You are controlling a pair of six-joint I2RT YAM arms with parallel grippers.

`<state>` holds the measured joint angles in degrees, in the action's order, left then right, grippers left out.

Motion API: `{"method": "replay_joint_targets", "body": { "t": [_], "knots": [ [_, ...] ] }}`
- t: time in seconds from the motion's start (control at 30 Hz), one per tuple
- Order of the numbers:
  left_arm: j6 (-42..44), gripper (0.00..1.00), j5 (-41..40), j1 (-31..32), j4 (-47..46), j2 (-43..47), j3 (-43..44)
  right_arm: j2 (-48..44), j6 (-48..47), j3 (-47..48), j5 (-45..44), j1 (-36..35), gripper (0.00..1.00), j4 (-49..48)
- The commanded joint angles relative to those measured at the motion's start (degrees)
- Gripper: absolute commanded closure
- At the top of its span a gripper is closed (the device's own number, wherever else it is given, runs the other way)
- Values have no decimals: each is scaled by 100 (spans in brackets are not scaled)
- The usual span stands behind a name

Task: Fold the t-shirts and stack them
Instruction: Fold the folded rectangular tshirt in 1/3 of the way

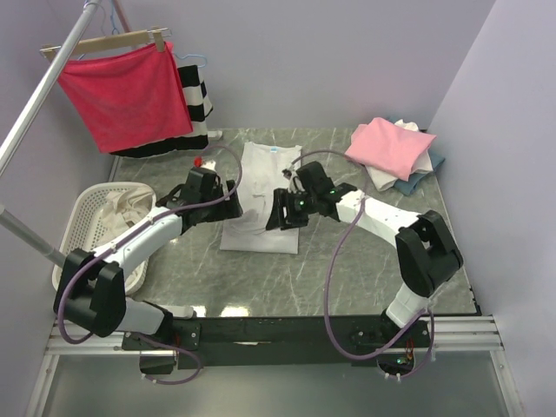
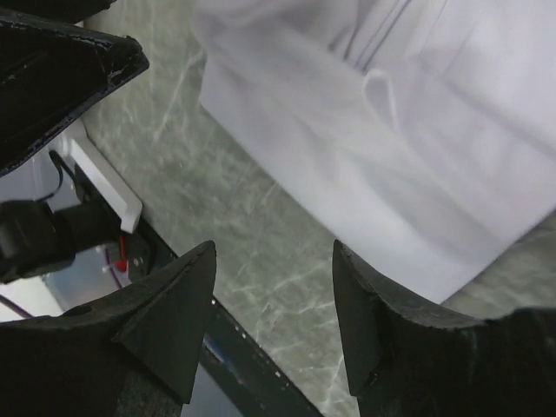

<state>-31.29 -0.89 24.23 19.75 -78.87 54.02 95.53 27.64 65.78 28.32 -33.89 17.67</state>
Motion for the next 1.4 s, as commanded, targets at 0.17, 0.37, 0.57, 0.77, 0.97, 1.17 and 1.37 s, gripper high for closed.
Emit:
{"method": "replay_joint_targets", "body": {
  "t": [0.17,0.37,0.57,0.77,0.97,1.17,1.37],
  "knots": [
    [-299,15,669,21,-419,-119,-366,510,128,-13,69,-223,37,-185],
    [-325,16,826,21,-630,-602,-129,818,23,181,-63,-223,37,-98],
    [-325,16,871,65,-727,-902,30,986,-74,357,-159,-215,37,-36],
    [-308,16,836,108,-806,-1139,135,1231,-188,523,-282,-127,37,69],
    [-255,16,634,108,-885,-1403,284,1390,-329,717,-432,49,37,122],
    [-71,15,160,108,-727,-1684,776,1539,-496,1068,-546,268,36,219],
    [9,14,106,100,-718,-1965,1260,1785,-566,1463,-503,453,36,307]
  ]
}}
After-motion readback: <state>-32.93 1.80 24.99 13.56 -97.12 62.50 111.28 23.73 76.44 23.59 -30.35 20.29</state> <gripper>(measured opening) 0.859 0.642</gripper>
